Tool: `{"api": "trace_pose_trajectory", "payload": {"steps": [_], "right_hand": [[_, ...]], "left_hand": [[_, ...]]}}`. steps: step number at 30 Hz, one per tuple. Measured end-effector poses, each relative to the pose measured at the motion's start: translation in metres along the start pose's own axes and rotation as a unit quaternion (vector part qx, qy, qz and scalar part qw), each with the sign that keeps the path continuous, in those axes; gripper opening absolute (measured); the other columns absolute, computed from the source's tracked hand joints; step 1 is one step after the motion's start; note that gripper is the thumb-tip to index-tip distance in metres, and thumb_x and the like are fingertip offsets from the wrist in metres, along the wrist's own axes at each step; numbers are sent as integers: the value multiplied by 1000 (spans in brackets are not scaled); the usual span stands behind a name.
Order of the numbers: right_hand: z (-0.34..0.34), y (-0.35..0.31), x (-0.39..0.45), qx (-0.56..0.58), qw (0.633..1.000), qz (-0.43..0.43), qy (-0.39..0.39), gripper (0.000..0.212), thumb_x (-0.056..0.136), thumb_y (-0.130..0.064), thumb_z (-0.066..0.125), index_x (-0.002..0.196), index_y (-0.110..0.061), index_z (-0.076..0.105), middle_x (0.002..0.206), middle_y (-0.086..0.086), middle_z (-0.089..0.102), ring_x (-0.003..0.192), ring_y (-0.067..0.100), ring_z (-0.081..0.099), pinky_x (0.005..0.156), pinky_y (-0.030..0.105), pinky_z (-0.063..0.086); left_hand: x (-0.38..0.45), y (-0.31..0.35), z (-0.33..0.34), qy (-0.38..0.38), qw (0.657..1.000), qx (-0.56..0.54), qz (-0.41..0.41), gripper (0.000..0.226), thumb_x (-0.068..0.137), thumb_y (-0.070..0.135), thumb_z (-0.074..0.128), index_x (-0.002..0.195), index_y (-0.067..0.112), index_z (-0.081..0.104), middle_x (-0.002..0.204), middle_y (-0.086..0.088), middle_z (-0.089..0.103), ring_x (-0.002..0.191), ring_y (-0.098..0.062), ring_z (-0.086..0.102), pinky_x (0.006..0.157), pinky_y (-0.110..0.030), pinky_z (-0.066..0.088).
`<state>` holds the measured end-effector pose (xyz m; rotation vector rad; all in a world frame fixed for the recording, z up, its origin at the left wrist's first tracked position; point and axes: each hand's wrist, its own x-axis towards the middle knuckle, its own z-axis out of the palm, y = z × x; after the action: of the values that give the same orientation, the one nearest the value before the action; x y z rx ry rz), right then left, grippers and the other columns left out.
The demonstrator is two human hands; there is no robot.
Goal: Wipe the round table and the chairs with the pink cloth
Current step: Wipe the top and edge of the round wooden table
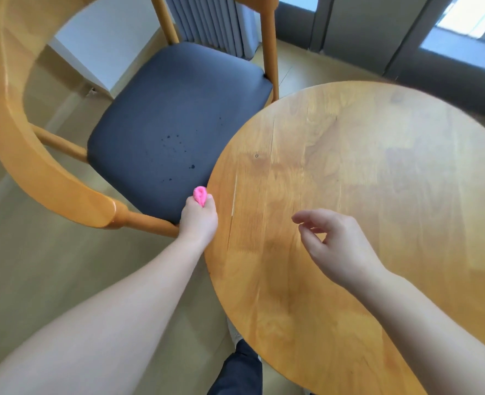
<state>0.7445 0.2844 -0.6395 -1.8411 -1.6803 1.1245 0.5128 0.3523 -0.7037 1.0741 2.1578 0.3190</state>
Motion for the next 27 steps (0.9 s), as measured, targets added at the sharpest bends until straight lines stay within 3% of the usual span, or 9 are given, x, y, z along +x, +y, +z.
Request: {"api": "trace_pose_trajectory", "payload": {"steps": [3,9,12,16,27], "right_hand": [[0,-3,5,-4,1000,1,24,23,91,-14,58,108,-23,71,96,-21,63,89,-5,56,77,1,37],[-11,3,17,15,997,19,67,24,91,-13,58,108,-22,71,98,-18,66,88,-5,55,77,-1,37],[-19,12,18,11,998,19,63,24,92,-13,57,110,-22,71,102,-16,66,89,-5,54,79,-1,36],[-33,26,10,7,999,21,49,25,92,-14,56,111,-22,70,103,-15,66,92,-2,56,81,3,37],[-74,67,-1,-11,999,-9,40,27,93,-16,53,115,-22,68,115,-13,66,106,2,58,93,17,44]], "left_hand": [[14,9,-6,-7,999,14,42,37,99,39,34,112,8,50,85,-6,56,64,-13,51,54,-27,41],[42,18,-10,-16,998,17,59,40,97,45,32,109,13,53,86,-4,59,71,-19,56,58,-31,44],[45,17,-5,-21,999,4,50,45,94,47,37,95,8,59,78,-7,57,67,-20,54,58,-31,44],[45,22,3,-17,1000,-9,13,44,91,48,45,81,8,59,67,-8,53,67,-24,55,58,-33,45],[61,16,19,56,998,23,-6,60,75,64,32,81,10,58,71,-15,59,67,-34,57,59,-39,43]]}}
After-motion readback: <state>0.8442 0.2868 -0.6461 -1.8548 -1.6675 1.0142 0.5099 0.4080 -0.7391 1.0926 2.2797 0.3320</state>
